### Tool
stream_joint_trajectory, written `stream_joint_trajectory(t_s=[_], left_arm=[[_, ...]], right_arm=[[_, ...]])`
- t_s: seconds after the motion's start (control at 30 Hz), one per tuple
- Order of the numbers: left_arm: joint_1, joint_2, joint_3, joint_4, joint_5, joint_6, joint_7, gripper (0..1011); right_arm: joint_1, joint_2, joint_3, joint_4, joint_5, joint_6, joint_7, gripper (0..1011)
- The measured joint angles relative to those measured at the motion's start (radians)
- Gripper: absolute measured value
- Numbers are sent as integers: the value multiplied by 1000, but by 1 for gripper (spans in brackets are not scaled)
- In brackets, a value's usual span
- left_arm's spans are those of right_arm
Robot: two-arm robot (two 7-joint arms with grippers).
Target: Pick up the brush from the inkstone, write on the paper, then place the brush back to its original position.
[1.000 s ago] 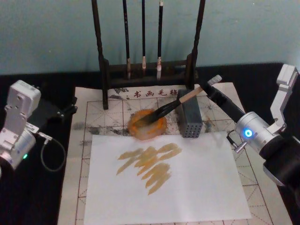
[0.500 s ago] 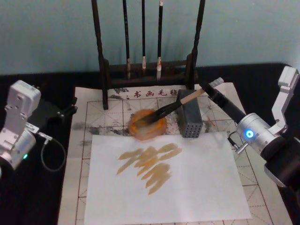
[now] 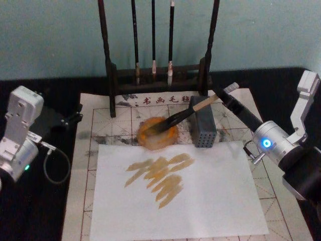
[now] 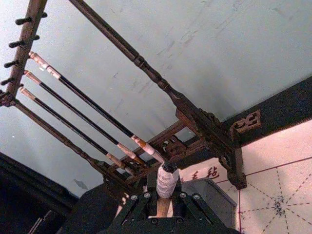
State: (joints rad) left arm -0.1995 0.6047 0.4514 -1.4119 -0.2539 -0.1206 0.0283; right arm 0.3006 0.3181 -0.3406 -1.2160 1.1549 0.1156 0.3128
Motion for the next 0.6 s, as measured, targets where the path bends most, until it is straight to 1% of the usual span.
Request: stream_joint_trajectory(t_s=[0.3,0.33,0.37,0.4,0.5,0.53,0.6], left_arm=[[0,0,0,0,0,0,0,1001],[0,0,0,0,0,0,0,1001],[0,0,0,0,0,0,0,1001],[0,0,0,0,0,0,0,1001],[0,0,0,0,0,0,0,1001],[0,0,0,0,0,0,0,1001],[0,0,0,0,0,0,0,1001]], right_arm=[[1,0,0,1,-1,-1,1,181],[1,0,0,1,-2,-1,1,207],[1,0,0,1,-2,-1,1,207],[1,0,0,1,-2,-1,1,274],[1,0,0,1,-2,-1,1,342],[1,0,0,1,-2,-1,1,390],[1,0,0,1,-2,-1,1,426]])
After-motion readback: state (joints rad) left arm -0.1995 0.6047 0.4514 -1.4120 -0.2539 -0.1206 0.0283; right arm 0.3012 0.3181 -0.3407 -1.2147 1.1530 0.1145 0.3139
